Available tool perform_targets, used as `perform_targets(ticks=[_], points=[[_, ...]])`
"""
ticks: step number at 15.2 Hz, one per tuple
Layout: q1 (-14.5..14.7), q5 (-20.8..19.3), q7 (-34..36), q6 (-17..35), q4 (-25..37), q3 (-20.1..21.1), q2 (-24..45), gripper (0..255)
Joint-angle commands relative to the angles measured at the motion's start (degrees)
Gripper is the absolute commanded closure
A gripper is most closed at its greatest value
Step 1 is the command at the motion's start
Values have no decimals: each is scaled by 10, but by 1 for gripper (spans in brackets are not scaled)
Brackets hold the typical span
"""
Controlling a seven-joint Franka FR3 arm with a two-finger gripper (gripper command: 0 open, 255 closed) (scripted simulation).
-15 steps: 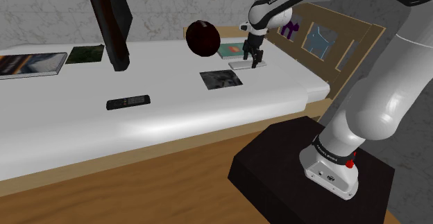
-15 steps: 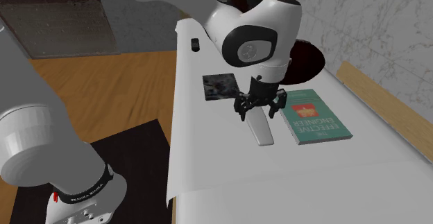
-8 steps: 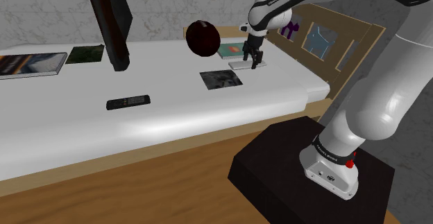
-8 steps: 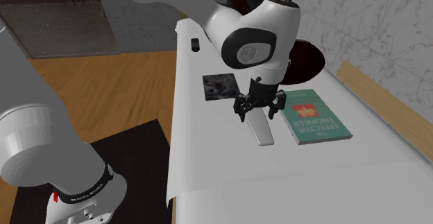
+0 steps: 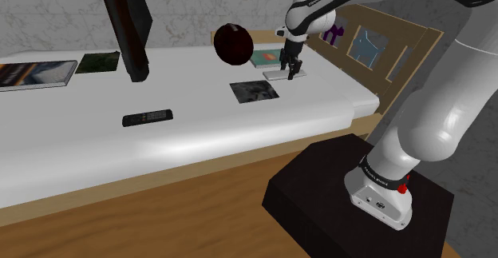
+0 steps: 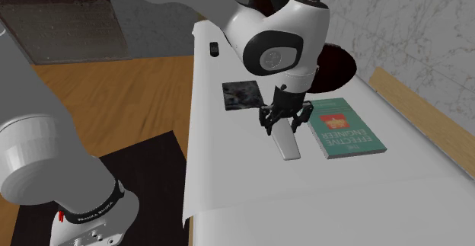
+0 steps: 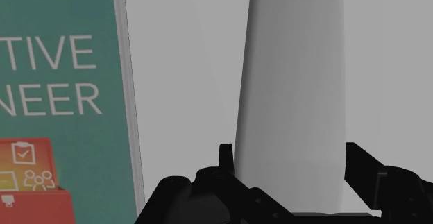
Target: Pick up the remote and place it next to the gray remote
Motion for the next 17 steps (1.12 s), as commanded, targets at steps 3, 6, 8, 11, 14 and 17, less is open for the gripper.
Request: perform_targets(ticks=[3, 6, 8, 11, 14, 17], points=[[0, -3, 2, -7, 3, 0, -5, 255], [1, -10, 7, -30, 13, 0, -18, 255], [1, -14, 10, -45, 20, 0, -27, 255], [1, -20, 15, -68, 32, 1, -39, 255], [2, -24, 18, -91, 45, 2, -49, 255], [2, -28, 22, -113, 59, 3, -59, 255]])
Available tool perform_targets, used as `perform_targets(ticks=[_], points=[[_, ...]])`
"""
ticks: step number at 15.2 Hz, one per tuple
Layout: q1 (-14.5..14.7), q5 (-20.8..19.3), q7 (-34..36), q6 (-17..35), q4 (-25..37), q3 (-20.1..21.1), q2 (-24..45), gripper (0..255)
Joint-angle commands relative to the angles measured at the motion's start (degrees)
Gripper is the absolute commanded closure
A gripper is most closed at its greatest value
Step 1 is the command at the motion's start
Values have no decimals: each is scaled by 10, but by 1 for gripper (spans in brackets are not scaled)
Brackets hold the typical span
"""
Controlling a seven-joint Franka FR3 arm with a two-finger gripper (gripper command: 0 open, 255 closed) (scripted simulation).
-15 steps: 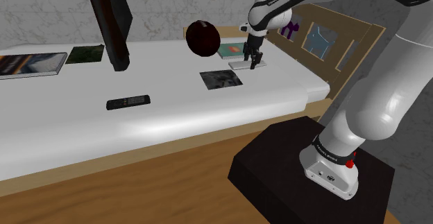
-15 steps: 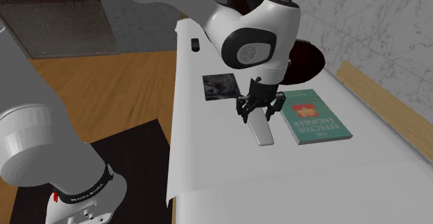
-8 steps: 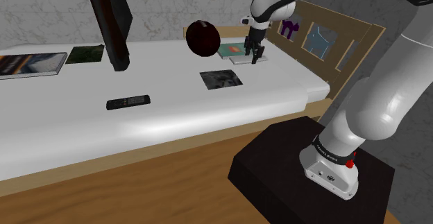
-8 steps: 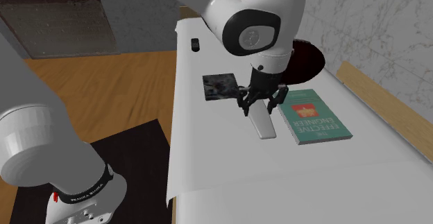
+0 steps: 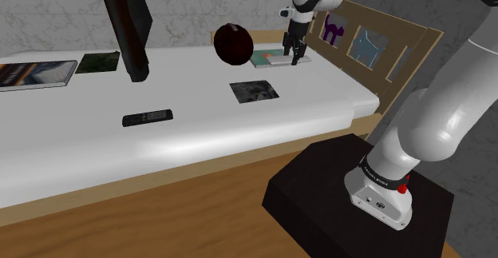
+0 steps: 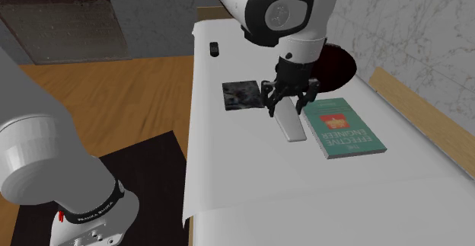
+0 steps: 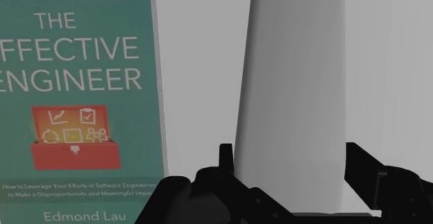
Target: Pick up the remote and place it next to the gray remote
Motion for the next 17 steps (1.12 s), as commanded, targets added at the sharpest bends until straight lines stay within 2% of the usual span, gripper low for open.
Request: perform_targets(ticks=[1, 10, 17], points=[[0, -2, 1, -17, 12, 0, -5, 255], [50, -10, 122, -18, -31, 67, -50, 255], [95, -1, 222, -16, -38, 126, -55, 255]])
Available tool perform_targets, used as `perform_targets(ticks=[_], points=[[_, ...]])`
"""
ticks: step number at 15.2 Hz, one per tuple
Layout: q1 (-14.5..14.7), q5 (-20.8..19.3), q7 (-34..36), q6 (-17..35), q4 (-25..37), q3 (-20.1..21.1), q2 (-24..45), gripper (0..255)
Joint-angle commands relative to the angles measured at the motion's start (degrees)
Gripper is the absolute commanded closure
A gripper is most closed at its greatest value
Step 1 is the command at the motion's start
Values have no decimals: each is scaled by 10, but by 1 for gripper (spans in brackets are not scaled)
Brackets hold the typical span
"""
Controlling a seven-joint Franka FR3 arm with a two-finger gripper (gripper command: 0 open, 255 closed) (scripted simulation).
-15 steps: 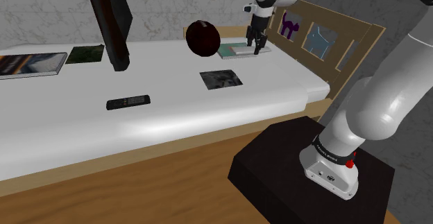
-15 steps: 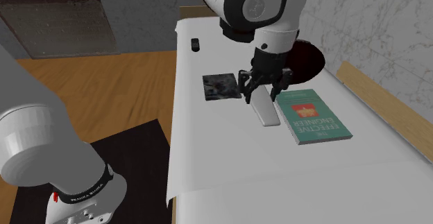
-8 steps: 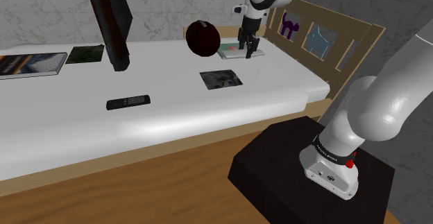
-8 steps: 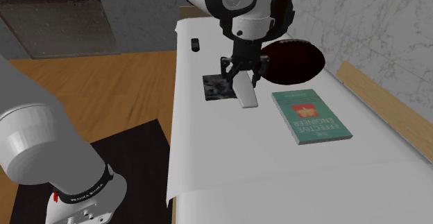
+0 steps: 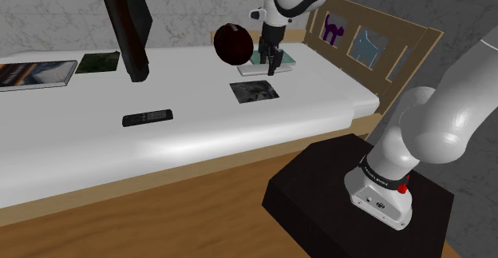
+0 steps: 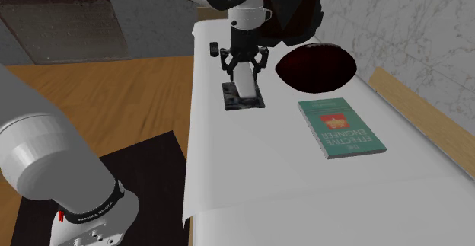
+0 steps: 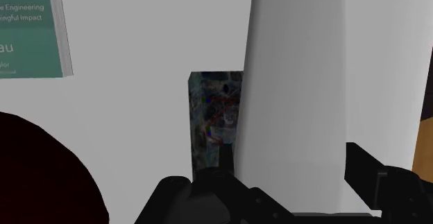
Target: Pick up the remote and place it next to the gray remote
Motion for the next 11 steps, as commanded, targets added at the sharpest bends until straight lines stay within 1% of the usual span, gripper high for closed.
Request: perform_targets(ticks=[1, 6, 11], points=[[13, 4, 29, -1, 4, 17, 3, 255], [45, 12, 97, -2, 21, 58, 20, 255], [77, 19, 163, -5, 55, 95, 50, 255]])
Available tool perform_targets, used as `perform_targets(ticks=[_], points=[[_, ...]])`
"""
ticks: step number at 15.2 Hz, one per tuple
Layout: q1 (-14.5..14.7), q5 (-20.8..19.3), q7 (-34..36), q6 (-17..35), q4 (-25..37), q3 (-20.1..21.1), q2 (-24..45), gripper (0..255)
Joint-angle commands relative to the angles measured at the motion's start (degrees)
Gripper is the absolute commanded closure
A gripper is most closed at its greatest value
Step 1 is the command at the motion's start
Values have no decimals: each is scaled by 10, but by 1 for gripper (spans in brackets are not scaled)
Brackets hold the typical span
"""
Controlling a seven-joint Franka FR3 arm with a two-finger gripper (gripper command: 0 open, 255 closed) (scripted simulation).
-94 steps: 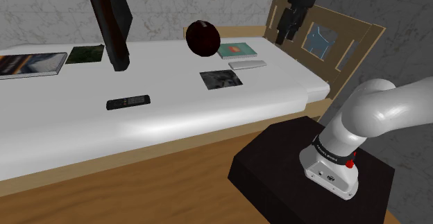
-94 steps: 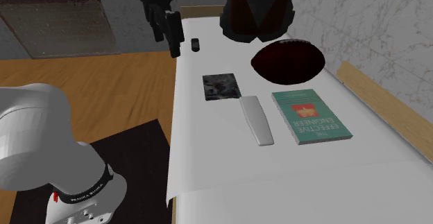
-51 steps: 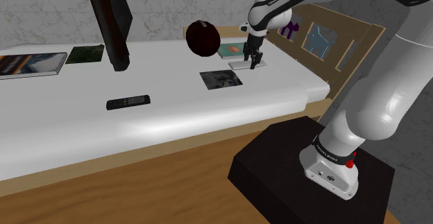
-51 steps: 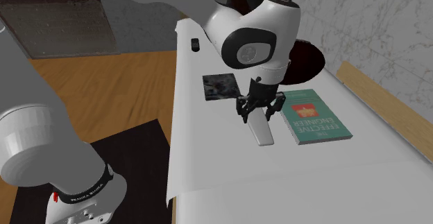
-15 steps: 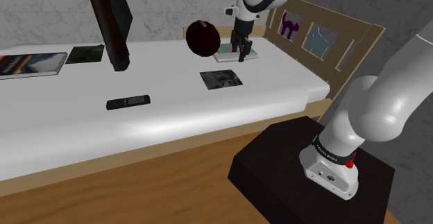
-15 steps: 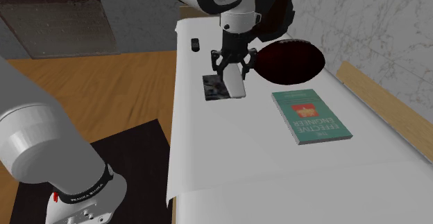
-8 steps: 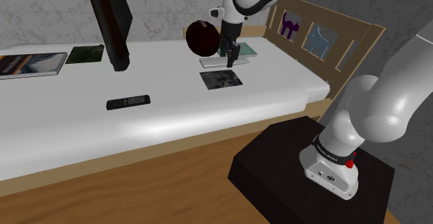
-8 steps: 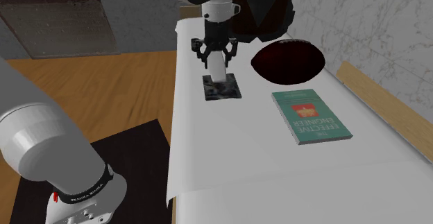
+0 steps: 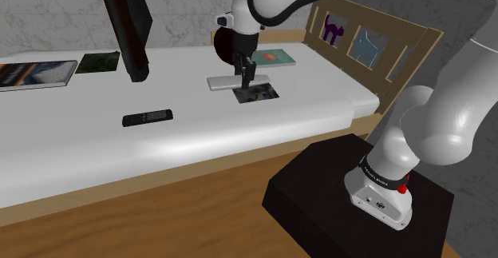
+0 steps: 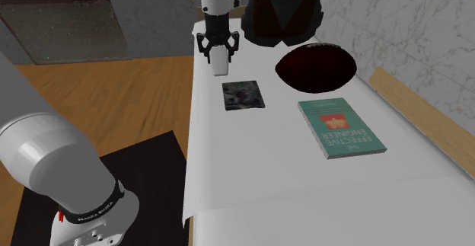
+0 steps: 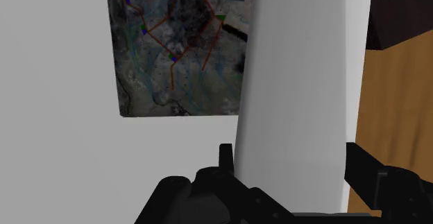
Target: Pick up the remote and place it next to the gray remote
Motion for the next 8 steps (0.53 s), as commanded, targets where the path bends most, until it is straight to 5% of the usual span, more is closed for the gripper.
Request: perform_targets(ticks=[1, 8], points=[[13, 2, 29, 0, 15, 16, 14, 255], [52, 1, 108, -11, 84, 56, 71, 255]])
